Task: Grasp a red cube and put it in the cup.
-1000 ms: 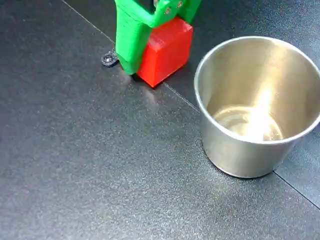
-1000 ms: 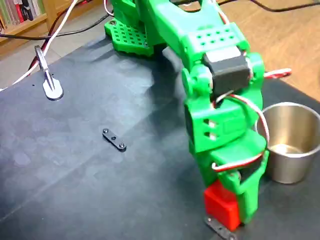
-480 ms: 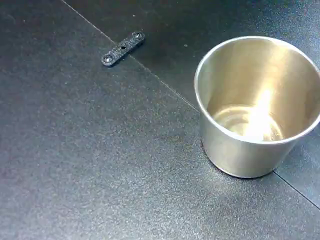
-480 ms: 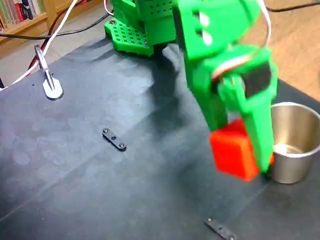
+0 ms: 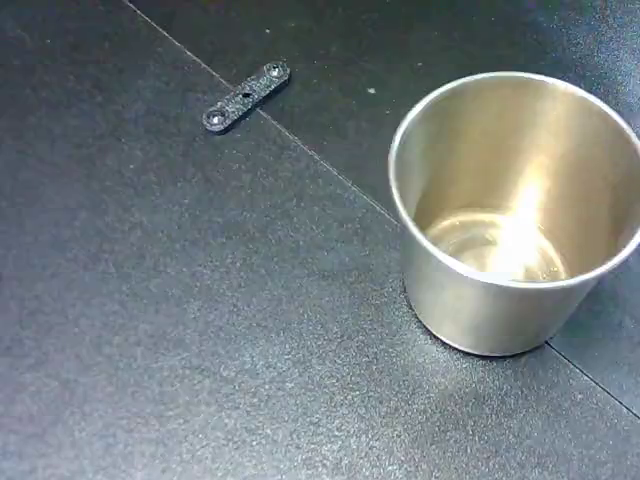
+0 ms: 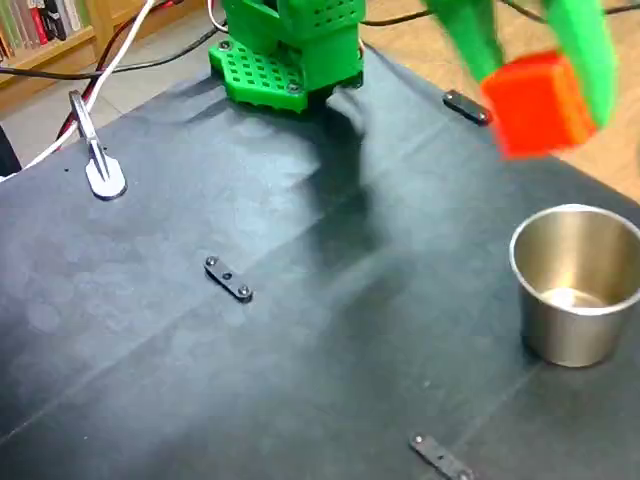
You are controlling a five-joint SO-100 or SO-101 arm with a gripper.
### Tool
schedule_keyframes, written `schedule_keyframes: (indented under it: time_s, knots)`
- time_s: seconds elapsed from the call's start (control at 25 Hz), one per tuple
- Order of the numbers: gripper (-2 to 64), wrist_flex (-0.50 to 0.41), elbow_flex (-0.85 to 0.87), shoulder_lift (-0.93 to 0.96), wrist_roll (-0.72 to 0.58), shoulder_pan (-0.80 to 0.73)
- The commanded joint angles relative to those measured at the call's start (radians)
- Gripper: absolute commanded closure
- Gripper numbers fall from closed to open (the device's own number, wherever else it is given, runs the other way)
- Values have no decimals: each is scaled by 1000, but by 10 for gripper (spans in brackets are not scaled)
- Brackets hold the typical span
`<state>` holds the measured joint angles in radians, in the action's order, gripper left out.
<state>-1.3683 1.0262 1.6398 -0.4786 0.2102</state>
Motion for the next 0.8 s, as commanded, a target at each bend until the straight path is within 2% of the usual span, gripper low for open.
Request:
schedule_keyframes:
  time_s: [0.0,0.32,0.48,0.76]
  knots:
    - [624,17,-3,60,58,-67]
    - [624,11,5,-2,272,-109]
    - [624,17,5,-104,291,-92]
    - [624,18,3,-178,318,-92]
